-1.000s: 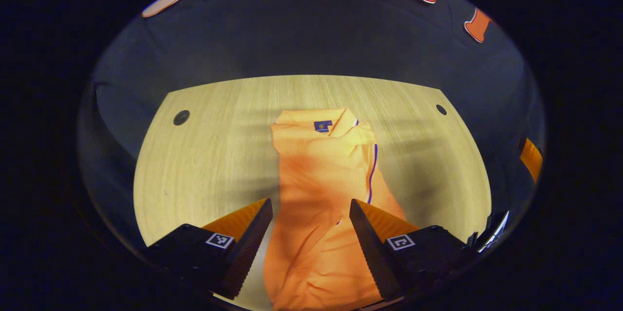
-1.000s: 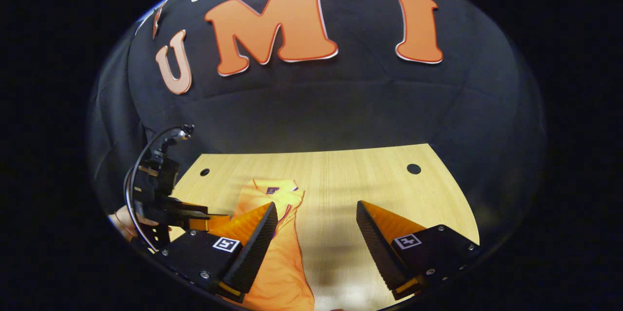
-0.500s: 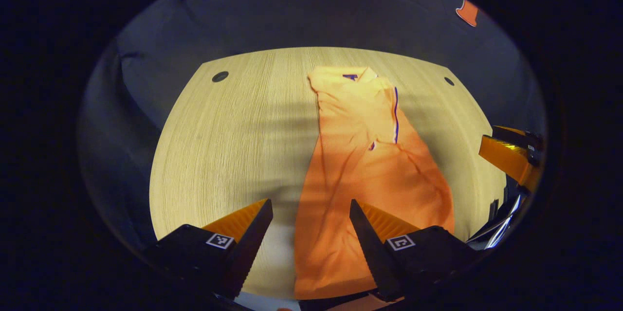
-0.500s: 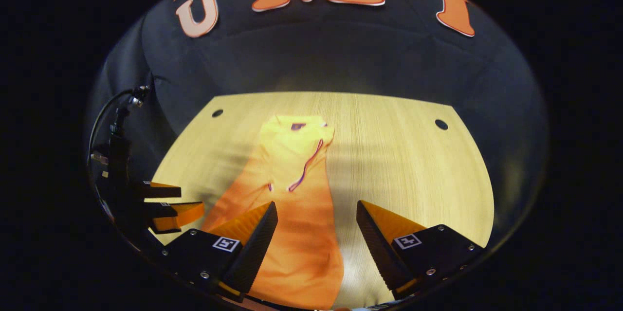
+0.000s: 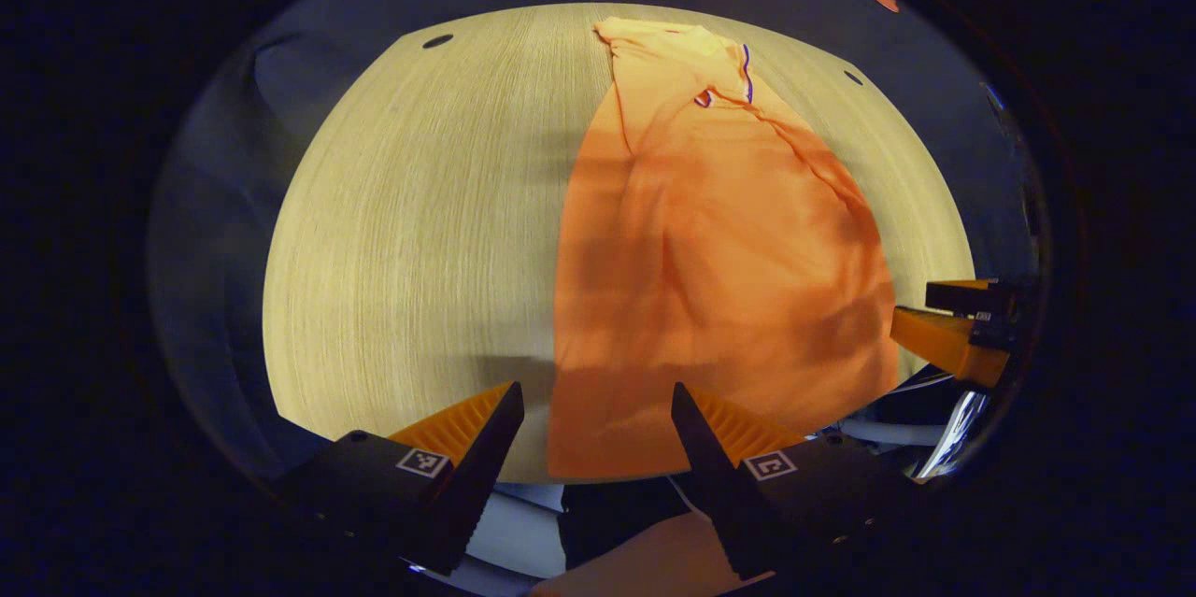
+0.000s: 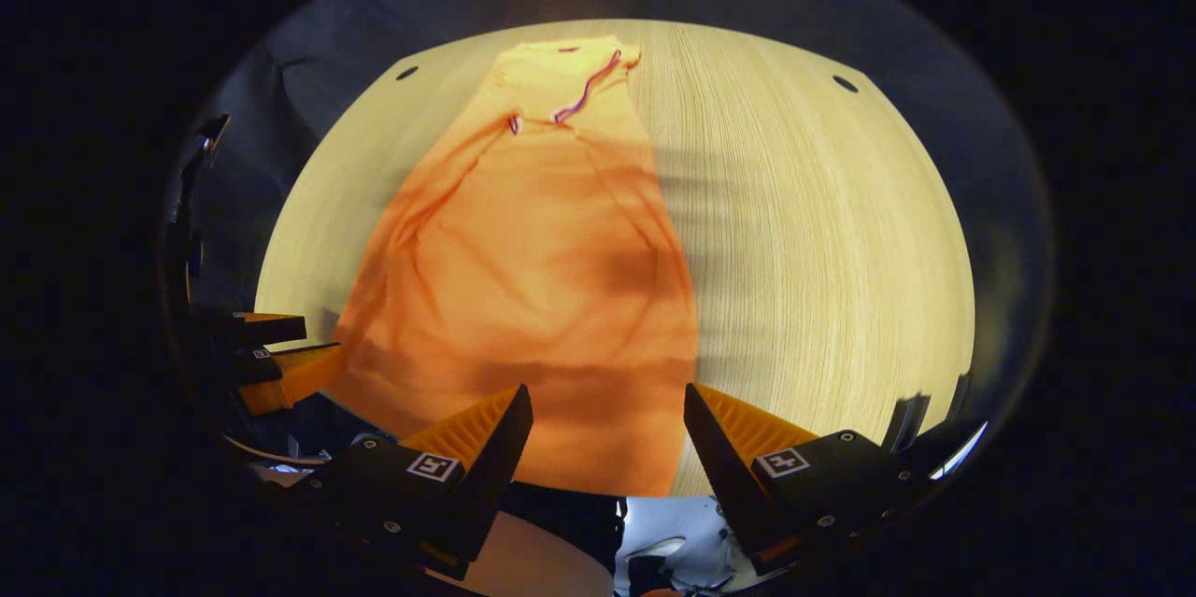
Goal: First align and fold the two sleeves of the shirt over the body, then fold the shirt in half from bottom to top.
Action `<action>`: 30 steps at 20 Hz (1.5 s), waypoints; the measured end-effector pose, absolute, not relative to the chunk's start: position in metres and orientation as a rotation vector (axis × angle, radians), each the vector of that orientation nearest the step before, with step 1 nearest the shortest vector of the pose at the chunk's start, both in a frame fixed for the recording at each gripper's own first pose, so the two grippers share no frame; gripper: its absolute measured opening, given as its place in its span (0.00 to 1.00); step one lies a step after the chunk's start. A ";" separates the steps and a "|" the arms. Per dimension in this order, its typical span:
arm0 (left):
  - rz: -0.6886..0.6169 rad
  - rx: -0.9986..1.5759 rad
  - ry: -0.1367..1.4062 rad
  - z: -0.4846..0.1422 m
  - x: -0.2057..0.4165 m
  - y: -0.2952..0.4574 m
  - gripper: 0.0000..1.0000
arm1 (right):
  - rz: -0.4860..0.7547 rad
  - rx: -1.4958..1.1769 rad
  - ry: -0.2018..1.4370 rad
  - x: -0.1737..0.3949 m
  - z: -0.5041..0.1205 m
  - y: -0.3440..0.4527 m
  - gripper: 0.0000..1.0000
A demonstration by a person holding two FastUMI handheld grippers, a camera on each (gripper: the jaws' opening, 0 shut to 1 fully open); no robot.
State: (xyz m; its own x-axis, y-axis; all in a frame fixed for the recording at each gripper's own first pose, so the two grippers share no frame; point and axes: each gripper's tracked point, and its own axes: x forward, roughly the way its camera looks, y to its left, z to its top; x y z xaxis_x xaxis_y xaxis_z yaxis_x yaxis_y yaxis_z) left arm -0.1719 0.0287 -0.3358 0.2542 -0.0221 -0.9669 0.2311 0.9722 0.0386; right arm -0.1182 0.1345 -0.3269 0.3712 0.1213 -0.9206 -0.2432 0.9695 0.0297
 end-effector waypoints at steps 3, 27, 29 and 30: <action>-0.157 0.177 1.362 -0.356 -0.183 0.023 0.98 | 0.218 -0.119 1.220 -0.135 -0.348 0.137 1.00; -0.221 0.209 1.321 -0.377 -0.186 -0.001 0.01 | 0.282 -0.056 1.249 -0.147 -0.372 0.152 0.00; -0.239 0.203 1.300 -0.364 -0.180 -0.005 0.01 | 0.291 -0.059 1.226 -0.140 -0.360 0.152 0.00; -0.247 0.202 1.283 -0.357 -0.173 -0.007 0.01 | 0.296 -0.054 1.214 -0.137 -0.353 0.152 0.00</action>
State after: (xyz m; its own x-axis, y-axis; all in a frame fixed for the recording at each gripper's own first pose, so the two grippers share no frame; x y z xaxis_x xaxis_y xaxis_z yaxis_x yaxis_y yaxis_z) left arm -0.1733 -0.0068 -0.3570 0.2634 -0.0690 -0.9622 0.2927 0.9561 0.0116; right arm -0.1366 0.1521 -0.3534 0.3158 0.1959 -0.9284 -0.2536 0.9603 0.1164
